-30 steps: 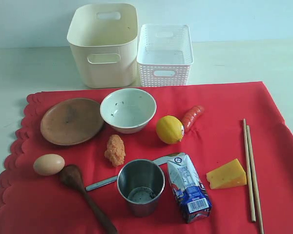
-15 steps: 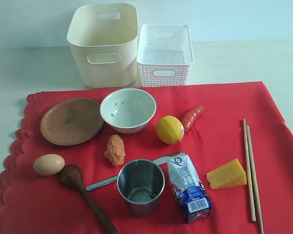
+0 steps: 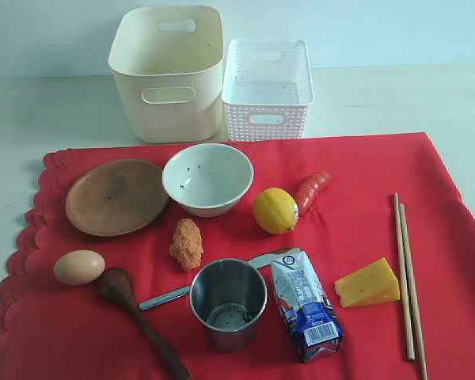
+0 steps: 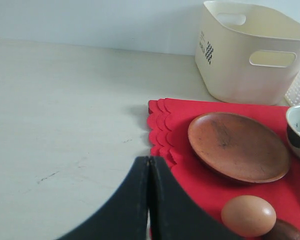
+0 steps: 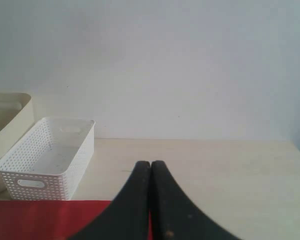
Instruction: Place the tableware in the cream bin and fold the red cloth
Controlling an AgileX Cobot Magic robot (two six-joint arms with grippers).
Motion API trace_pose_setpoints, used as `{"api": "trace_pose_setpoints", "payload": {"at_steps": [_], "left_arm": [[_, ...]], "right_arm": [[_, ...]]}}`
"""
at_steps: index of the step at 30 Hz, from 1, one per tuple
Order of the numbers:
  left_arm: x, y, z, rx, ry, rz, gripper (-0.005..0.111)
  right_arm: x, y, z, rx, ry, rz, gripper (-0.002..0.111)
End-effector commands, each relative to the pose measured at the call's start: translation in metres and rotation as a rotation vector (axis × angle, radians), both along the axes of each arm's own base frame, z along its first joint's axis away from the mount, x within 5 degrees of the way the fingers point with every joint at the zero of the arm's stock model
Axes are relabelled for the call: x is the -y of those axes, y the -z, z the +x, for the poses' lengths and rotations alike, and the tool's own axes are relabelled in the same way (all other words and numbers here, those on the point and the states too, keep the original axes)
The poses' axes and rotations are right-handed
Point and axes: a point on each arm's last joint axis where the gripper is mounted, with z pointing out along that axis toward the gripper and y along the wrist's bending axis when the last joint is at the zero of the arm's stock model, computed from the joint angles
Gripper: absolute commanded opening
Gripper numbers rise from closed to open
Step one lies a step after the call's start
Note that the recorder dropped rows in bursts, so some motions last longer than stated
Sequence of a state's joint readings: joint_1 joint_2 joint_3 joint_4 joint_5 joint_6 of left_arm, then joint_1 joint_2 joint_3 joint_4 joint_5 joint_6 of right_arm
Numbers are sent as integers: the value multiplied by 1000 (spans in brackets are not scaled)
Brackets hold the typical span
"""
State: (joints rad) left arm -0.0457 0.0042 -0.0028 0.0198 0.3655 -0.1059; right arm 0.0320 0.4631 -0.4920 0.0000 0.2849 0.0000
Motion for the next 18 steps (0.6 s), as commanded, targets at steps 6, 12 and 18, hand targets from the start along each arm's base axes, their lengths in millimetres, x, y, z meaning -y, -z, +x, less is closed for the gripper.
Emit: {"api": "trace_pose_setpoints", "payload": {"at_steps": [6, 12, 18], "left_arm": [[0, 0, 0, 11, -4, 2, 0], [0, 0, 0, 11, -4, 2, 0], [0, 0, 0, 11, -4, 2, 0]], "right_arm": [[0, -4, 0, 18, 3, 1, 0], [0, -5, 0, 33, 0, 28, 0], [-2, -6, 0, 42, -4, 101, 0]]}}
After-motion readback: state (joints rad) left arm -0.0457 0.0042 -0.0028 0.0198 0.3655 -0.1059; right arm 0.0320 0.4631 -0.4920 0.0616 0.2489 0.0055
